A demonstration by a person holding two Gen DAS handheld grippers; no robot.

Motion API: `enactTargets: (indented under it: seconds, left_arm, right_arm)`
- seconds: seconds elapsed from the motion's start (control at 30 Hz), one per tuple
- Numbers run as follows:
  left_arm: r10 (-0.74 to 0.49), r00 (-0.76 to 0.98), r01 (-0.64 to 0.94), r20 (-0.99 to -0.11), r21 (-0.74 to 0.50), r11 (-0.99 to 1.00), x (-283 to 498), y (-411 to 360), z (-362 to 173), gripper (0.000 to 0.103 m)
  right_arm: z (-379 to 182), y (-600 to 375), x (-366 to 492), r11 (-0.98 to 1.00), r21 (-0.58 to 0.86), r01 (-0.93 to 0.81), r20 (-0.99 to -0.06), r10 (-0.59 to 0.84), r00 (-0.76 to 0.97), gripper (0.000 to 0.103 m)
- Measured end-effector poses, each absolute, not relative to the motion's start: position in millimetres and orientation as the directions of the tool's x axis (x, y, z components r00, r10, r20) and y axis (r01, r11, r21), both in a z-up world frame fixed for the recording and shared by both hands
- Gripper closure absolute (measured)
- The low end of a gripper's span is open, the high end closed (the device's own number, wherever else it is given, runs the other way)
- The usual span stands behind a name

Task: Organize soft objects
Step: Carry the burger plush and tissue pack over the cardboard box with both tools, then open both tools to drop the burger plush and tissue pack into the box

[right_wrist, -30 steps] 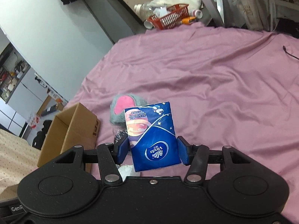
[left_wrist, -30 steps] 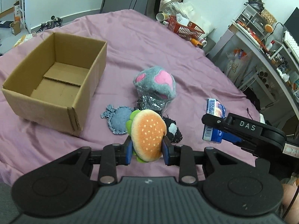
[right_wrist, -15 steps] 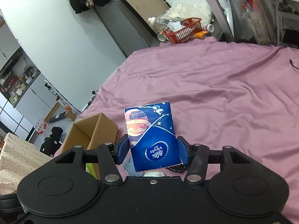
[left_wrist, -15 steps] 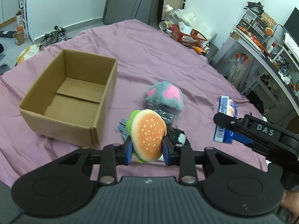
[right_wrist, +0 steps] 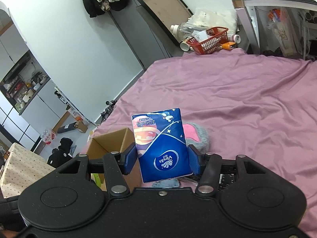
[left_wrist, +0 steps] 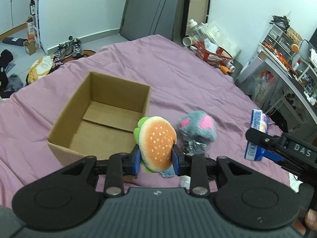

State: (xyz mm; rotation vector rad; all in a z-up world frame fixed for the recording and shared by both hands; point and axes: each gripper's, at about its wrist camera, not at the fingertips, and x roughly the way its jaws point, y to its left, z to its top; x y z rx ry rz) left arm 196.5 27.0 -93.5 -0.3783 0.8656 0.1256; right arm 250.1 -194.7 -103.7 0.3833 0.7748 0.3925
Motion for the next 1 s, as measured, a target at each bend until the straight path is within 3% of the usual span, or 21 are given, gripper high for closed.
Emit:
enactTargets:
  seconds: [0.63, 1.0]
  left_arm:
    - [0.014, 0.624, -0.418, -0.781, -0.319, 0.851, 210.4, 115.2, -123.7, 0.072]
    - [-0.015, 0.605, -0.396, -0.796, -0.317, 0.862, 217.5, 129.4, -139.8, 0.069]
  right_arm:
    - [-100.7, -112.0, 259.5, 0.842, 0.471, -0.263, -0.626, 0.529, 0.573, 0.050]
    - [-97.3, -55.9, 262.4, 0.841, 0.447, -0.305, -0.647, 0.540, 0.539, 0.050]
